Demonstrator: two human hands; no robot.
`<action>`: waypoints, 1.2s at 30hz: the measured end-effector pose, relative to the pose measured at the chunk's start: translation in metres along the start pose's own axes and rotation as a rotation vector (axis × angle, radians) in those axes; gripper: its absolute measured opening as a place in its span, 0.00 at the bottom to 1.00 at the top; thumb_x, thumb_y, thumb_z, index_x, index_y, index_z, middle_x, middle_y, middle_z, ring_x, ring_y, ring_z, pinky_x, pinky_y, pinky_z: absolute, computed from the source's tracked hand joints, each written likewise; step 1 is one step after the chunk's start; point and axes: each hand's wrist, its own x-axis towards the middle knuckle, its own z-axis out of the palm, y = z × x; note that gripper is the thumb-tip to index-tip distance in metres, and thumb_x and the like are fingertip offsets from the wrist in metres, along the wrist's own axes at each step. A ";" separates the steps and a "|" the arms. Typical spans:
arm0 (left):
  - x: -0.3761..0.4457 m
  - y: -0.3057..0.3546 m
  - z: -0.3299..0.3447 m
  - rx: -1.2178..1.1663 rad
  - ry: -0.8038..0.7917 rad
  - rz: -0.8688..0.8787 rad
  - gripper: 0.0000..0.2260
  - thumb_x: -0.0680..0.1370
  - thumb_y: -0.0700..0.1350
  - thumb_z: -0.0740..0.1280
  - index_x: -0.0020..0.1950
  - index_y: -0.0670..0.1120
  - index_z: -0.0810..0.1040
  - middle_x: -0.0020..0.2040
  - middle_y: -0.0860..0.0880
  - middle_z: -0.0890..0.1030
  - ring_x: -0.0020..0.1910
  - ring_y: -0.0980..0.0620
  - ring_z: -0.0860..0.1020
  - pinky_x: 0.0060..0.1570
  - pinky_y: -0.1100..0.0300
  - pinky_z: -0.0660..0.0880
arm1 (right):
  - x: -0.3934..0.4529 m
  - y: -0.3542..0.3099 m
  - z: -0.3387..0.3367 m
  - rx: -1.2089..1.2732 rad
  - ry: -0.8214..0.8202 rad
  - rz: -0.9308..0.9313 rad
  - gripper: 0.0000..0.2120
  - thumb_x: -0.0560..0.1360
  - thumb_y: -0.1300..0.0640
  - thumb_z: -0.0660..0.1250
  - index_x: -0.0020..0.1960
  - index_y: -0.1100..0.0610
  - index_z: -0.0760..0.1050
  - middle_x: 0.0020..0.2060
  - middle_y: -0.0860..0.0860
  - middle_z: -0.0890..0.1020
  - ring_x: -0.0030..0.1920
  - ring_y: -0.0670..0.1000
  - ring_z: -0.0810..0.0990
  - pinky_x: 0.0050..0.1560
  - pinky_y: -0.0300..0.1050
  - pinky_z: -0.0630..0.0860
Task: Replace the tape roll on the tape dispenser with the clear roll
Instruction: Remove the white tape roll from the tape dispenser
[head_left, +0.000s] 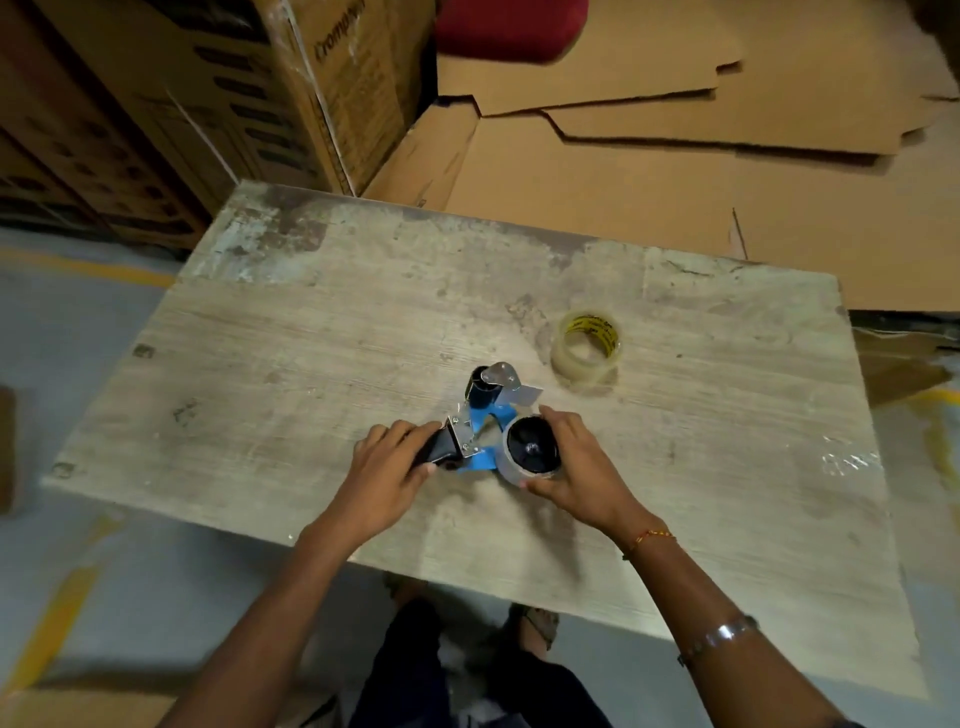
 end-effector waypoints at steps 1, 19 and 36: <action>0.000 0.002 0.000 0.010 0.028 -0.007 0.24 0.80 0.46 0.66 0.76 0.50 0.68 0.64 0.49 0.76 0.58 0.45 0.71 0.54 0.54 0.63 | 0.002 0.004 -0.001 0.021 0.002 -0.015 0.45 0.68 0.52 0.78 0.78 0.56 0.58 0.71 0.55 0.67 0.68 0.55 0.70 0.66 0.44 0.70; 0.051 -0.015 0.039 0.300 0.643 0.271 0.21 0.77 0.46 0.68 0.68 0.40 0.76 0.63 0.43 0.80 0.58 0.43 0.75 0.55 0.48 0.68 | 0.071 0.042 0.017 -0.110 0.458 -0.339 0.42 0.69 0.49 0.78 0.75 0.56 0.60 0.74 0.56 0.64 0.72 0.56 0.66 0.68 0.47 0.71; 0.045 -0.077 0.055 0.315 0.537 0.430 0.24 0.83 0.53 0.54 0.74 0.44 0.70 0.63 0.46 0.77 0.56 0.45 0.74 0.52 0.49 0.73 | 0.063 0.059 0.038 0.051 0.422 -0.517 0.41 0.67 0.43 0.76 0.75 0.42 0.60 0.64 0.39 0.73 0.65 0.38 0.73 0.61 0.28 0.69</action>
